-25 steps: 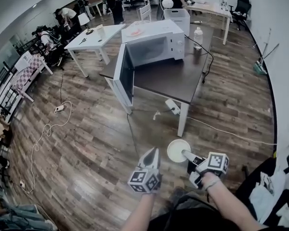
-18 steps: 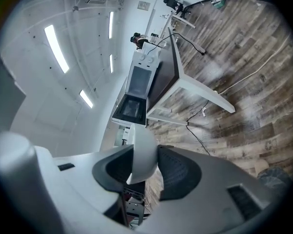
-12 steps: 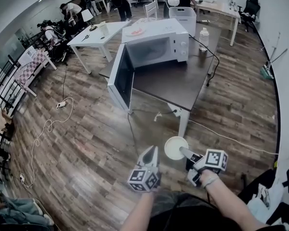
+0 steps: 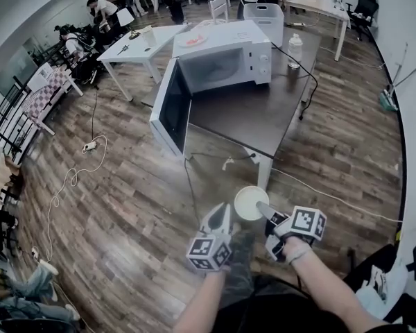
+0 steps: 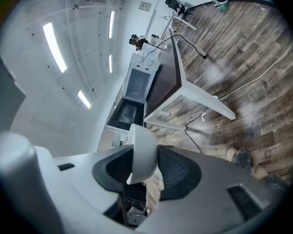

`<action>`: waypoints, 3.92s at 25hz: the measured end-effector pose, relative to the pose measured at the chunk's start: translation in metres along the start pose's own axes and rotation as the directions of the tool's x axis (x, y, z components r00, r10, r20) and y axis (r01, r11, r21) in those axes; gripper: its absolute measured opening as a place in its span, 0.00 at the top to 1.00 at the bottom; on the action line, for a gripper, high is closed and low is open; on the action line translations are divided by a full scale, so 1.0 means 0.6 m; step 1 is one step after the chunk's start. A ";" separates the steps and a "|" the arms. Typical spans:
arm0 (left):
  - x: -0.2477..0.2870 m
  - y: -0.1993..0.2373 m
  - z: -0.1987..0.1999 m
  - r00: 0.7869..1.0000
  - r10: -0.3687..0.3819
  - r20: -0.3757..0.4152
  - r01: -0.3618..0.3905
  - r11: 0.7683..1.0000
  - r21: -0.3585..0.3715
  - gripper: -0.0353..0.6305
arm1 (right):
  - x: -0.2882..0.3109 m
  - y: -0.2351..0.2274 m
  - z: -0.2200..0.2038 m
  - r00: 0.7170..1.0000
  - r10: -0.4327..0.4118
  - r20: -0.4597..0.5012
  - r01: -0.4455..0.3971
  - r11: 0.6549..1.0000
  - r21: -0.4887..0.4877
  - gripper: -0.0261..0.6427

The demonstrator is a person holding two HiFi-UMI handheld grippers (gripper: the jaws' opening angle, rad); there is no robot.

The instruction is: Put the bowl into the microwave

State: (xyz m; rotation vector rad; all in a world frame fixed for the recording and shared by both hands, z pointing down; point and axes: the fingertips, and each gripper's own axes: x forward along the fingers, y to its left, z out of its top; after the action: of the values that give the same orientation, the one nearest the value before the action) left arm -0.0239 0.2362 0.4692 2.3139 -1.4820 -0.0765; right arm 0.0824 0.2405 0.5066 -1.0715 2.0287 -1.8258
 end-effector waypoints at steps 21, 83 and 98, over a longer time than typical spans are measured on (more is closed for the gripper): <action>0.201 0.065 0.028 0.996 -0.060 -0.063 0.061 0.998 0.009 0.95 | 0.108 -0.028 0.161 0.998 -0.056 0.039 0.055 0.998 0.035 0.74; 0.608 0.355 0.198 0.998 0.058 0.015 -0.058 0.998 0.032 0.95 | 0.558 0.042 0.512 0.999 0.030 -0.016 -0.029 1.000 0.005 0.74; 0.669 0.387 0.228 0.996 0.068 0.057 -0.069 0.997 0.019 0.95 | 0.635 0.060 0.580 1.000 0.030 0.007 -0.030 1.000 0.006 0.74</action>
State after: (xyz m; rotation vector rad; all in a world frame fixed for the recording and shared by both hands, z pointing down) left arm -0.0821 -0.2435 0.4890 2.2924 -1.5956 -0.1091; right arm 0.0039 -0.2707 0.5164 -1.0380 2.0235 -1.8099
